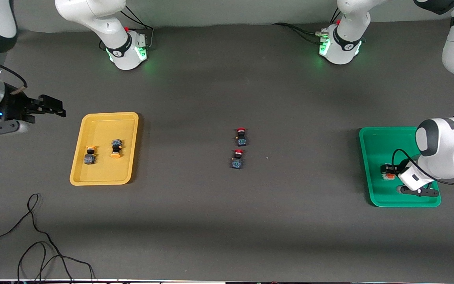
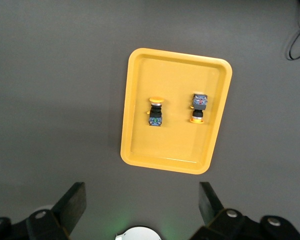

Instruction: Place green and yellow buttons in trays

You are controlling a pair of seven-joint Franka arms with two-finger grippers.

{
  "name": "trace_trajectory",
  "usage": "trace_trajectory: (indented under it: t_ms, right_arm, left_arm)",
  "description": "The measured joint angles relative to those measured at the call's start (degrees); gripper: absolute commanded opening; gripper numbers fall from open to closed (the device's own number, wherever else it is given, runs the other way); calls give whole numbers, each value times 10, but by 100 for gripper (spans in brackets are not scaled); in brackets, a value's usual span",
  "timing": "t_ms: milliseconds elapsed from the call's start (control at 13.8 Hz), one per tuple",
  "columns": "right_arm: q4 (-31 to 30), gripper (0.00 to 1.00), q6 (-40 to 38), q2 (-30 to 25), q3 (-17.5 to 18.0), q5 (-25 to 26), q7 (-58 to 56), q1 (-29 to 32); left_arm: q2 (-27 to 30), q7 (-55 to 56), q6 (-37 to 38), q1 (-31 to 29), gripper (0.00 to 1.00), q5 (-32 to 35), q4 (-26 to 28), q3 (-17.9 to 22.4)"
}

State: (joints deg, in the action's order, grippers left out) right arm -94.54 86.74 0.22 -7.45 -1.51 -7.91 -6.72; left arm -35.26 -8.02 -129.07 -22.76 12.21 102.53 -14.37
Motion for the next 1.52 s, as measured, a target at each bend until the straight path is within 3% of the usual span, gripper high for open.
trace_trajectory:
  t_ms: [145,289,578,723,1157,1518]
  right_arm:
    - [-5,100,0,-8,57,1,1,72]
    - [-6,100,1,-10,94,4,6,119]
    - [2,100,6,-11,106,24,22,125]
    - [7,100,8,-10,107,24,24,125]
    - [17,100,9,-4,102,25,37,107]
    - [27,100,10,0,99,25,41,106]
  left_arm:
    - [14,0,35,0,100,0,-14,-3]
    - [49,0,119,2,100,-1,-44,-9]
    - [129,1,356,14,100,-3,-144,-35]
    - [156,1,429,19,100,-3,-178,-47]
    - [208,2,515,21,100,-4,-230,-104]
    - [209,2,533,18,100,-21,-252,-105]
